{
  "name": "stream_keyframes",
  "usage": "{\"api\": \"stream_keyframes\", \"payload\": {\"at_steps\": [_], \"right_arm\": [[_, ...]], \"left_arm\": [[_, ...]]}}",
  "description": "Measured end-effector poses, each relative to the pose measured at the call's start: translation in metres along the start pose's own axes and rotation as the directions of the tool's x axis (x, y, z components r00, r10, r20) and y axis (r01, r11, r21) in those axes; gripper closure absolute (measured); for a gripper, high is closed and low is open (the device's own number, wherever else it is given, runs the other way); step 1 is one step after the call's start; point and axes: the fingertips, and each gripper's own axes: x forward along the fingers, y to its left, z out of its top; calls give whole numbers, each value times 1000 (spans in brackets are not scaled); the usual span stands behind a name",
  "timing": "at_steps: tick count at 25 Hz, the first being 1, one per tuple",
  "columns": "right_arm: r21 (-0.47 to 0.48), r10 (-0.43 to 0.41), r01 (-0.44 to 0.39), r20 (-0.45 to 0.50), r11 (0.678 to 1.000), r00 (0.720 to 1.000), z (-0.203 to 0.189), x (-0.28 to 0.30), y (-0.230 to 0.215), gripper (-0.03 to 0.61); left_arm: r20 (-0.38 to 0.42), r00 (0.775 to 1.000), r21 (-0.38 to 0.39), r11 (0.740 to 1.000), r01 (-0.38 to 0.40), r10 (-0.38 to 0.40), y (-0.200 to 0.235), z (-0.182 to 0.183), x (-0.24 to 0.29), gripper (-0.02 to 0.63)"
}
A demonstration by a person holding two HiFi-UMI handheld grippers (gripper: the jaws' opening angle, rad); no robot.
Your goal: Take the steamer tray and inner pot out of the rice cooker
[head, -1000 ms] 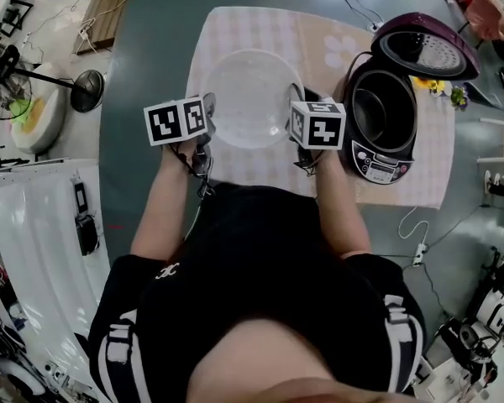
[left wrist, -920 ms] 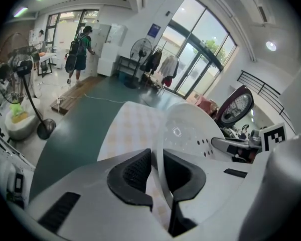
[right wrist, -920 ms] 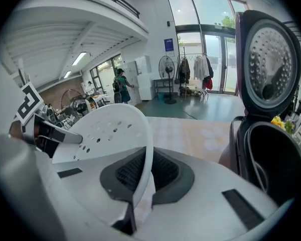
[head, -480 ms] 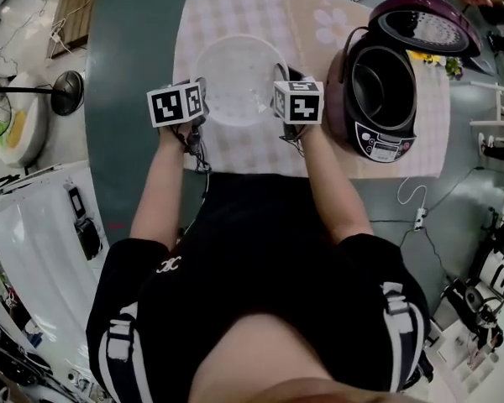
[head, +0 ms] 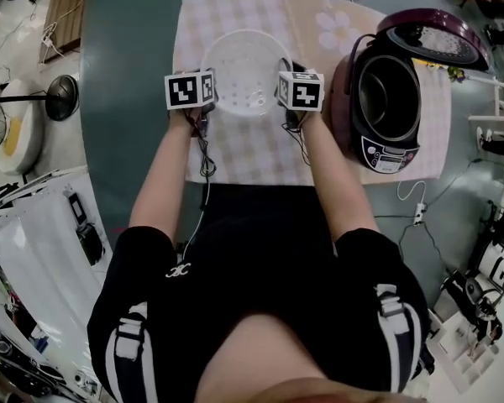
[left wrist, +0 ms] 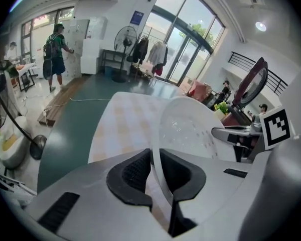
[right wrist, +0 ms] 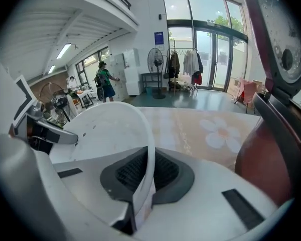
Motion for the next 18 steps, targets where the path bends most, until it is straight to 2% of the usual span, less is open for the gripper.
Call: {"api": "stream_keyframes", "payload": {"at_steps": [3, 11, 14, 18], "right_arm": [[8, -16, 16, -3, 1000, 1000, 2, 18, -14, 566], [96, -42, 49, -72, 994, 997, -13, 58, -36, 564], [94, -38, 46, -91, 994, 995, -18, 67, -33, 563], [90, -22, 33, -114, 995, 993, -31, 77, -36, 563]], "left_arm": [[-5, 1000, 19, 1000, 2, -2, 0, 9, 21, 572], [-77, 997, -5, 1000, -5, 5, 6, 6, 62, 571], [-94, 996, 1, 1000, -1, 1, 14, 2, 68, 571], [-105, 994, -28, 999, 15, -18, 17, -2, 81, 571]]}}
